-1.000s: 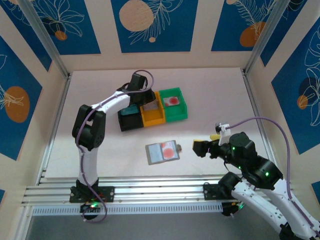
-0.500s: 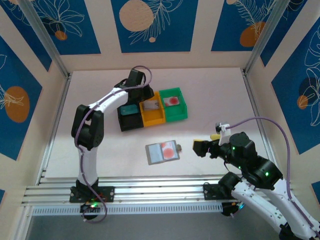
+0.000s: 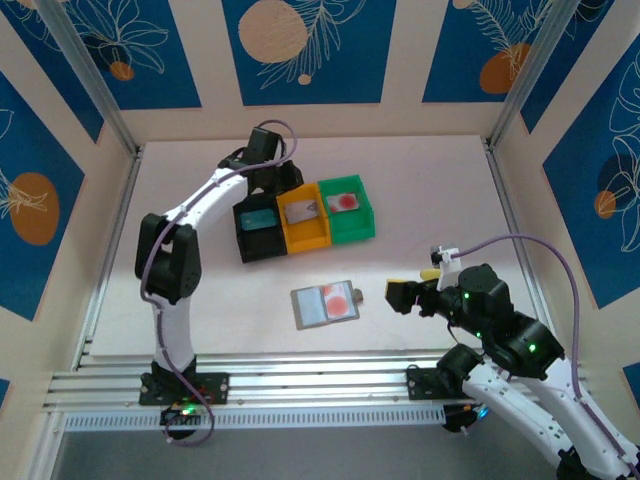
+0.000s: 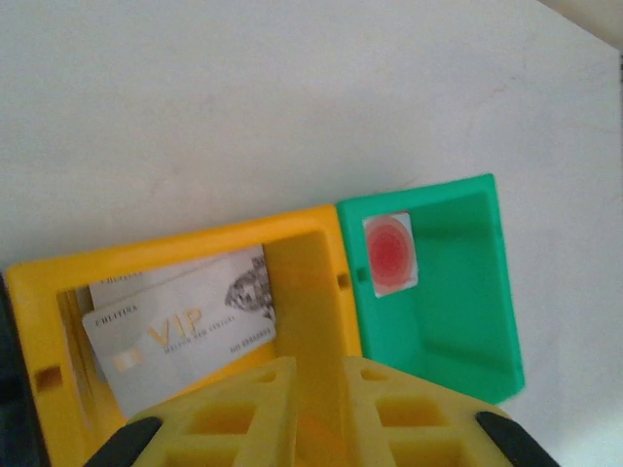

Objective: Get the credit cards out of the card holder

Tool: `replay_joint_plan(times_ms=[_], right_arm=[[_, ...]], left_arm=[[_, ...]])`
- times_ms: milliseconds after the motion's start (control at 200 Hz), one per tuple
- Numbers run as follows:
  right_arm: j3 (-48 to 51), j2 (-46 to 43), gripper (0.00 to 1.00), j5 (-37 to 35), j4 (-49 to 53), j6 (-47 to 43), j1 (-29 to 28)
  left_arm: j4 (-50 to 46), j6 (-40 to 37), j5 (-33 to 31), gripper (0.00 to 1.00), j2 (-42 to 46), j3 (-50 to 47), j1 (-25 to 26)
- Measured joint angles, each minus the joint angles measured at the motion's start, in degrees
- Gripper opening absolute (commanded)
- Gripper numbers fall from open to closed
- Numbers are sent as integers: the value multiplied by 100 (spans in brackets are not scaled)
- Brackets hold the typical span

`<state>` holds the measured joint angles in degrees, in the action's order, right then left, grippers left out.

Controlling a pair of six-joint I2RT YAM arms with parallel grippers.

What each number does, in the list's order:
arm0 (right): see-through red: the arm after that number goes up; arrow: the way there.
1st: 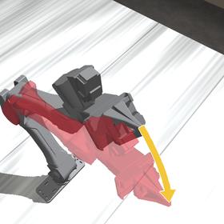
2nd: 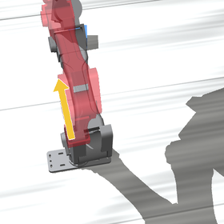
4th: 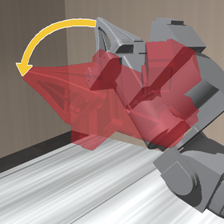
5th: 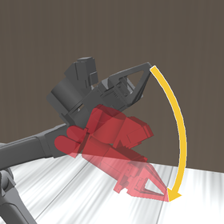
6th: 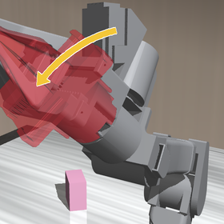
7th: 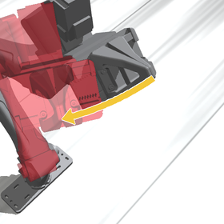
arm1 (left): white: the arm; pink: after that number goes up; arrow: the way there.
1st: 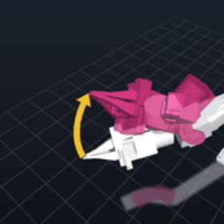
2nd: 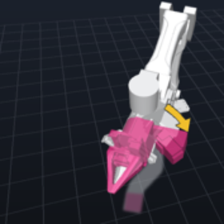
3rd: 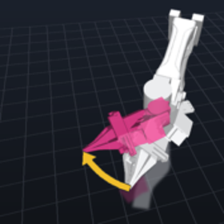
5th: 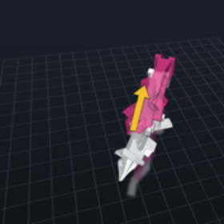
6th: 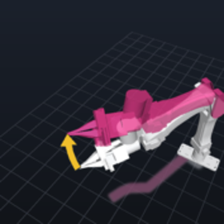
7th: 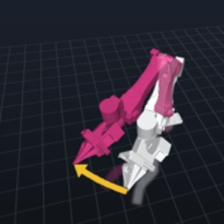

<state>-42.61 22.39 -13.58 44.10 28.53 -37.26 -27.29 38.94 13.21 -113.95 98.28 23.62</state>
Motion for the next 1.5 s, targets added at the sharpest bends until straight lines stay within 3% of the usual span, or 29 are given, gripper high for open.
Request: replay_joint_plan(times_ms=[160, 375, 765, 1130, 1500], right_arm=[[4, 4, 99, 57, -2, 2, 44], [4, 199, 99, 146, -39, 7, 92], [-2, 778, 99, 225, -31, 7, 118], [-63, 1113, 99, 168, 55, 0, -42], [-111, 1554, 99, -750, 9, 160, -1322]], left_arm=[[-9, 17, 31, 20, 844, -787, 223], [448, 313, 31, 21, 2011, -2339, 1196], [2090, 1355, -323, 22, 2911, -4835, 2435], [3152, 1915, -946, 23, 3335, -5840, 2994], [3493, 1974, -1261, 24, 3314, -5939, 3272]])
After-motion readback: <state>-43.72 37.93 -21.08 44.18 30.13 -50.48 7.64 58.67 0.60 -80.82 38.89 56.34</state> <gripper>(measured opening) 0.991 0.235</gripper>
